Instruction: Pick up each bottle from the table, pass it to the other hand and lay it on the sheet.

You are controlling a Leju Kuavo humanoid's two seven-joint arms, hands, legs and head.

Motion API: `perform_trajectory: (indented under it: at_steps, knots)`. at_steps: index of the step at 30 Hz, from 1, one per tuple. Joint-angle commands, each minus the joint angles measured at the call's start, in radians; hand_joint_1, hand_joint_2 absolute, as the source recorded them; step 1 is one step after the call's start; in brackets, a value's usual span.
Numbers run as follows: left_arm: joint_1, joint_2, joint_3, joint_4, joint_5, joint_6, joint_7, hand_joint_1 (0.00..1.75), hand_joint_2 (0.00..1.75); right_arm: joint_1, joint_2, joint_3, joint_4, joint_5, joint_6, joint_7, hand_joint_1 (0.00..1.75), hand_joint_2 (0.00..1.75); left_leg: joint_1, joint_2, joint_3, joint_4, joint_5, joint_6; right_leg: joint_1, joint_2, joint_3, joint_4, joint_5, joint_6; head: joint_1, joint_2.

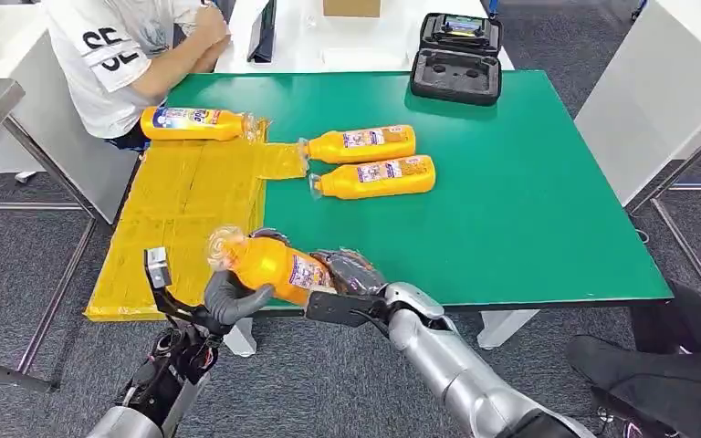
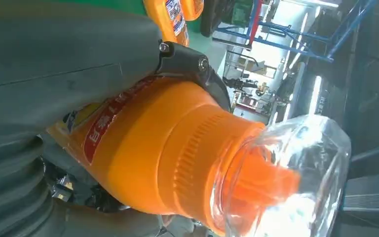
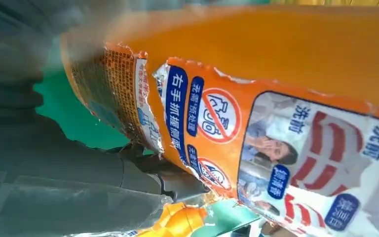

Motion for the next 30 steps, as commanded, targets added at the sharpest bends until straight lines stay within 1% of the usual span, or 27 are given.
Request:
perform_trajectory:
  at_steps: [1,13,14,15,16,19,30]
  knots:
    - [-0.015,0.003,-0.007,0.026,0.002,0.009,0.019,1.75,1.75,-0.067,-0.002,0.015,0.077,0.001,0.005,0.003,1.75,1.75,0.001,0.001,0.000,0.000,0.000,-0.001,0.001,0.001,-0.001,0.000,0.000,-0.001,0.000,0.000]
    - [-0.027,-0.003,-0.001,0.051,0.012,0.030,0.029,1.75,1.75,-0.030,-0.008,-0.006,0.020,-0.016,0.000,-0.002,1.75,1.75,0.001,0.000,0.000,0.000,0.000,-0.001,0.001,0.000,0.000,0.000,0.000,-0.001,0.000,0.000]
    - [-0.028,-0.002,-0.001,0.049,0.012,0.032,0.029,1.75,1.75,-0.026,-0.008,-0.011,0.010,-0.020,-0.003,-0.004,0.84,1.75,0.001,0.000,0.000,0.000,0.000,-0.001,0.001,0.000,0.000,0.000,0.000,-0.001,0.000,0.000]
    - [-0.028,-0.003,-0.002,0.044,0.013,0.036,0.029,1.75,1.75,-0.019,-0.005,-0.025,-0.006,-0.032,-0.016,-0.011,0.00,1.75,0.001,0.000,0.000,0.001,0.000,-0.002,0.001,0.000,0.000,0.000,0.000,-0.002,0.000,0.000]
    - [-0.027,-0.003,0.000,0.040,0.015,0.038,0.029,1.75,1.75,-0.015,-0.001,-0.040,-0.016,-0.047,-0.024,-0.016,0.00,0.00,0.001,0.000,0.000,0.000,0.000,-0.001,0.001,0.000,0.000,0.000,0.000,-0.001,0.000,0.000]
    - [-0.026,-0.004,0.005,0.005,0.027,0.043,0.044,1.75,1.75,-0.004,-0.001,-0.059,-0.068,-0.077,-0.018,-0.018,0.00,0.00,0.001,0.000,-0.001,0.001,0.000,-0.001,0.001,0.000,-0.001,0.001,0.000,-0.001,0.000,0.000]
    - [-0.040,0.002,0.030,-0.044,0.065,0.048,0.058,1.75,1.75,0.007,0.000,-0.077,-0.108,-0.113,-0.023,-0.032,0.00,0.00,0.001,0.000,-0.001,0.001,0.000,-0.002,0.001,0.000,0.000,0.000,0.000,-0.002,0.000,0.000]
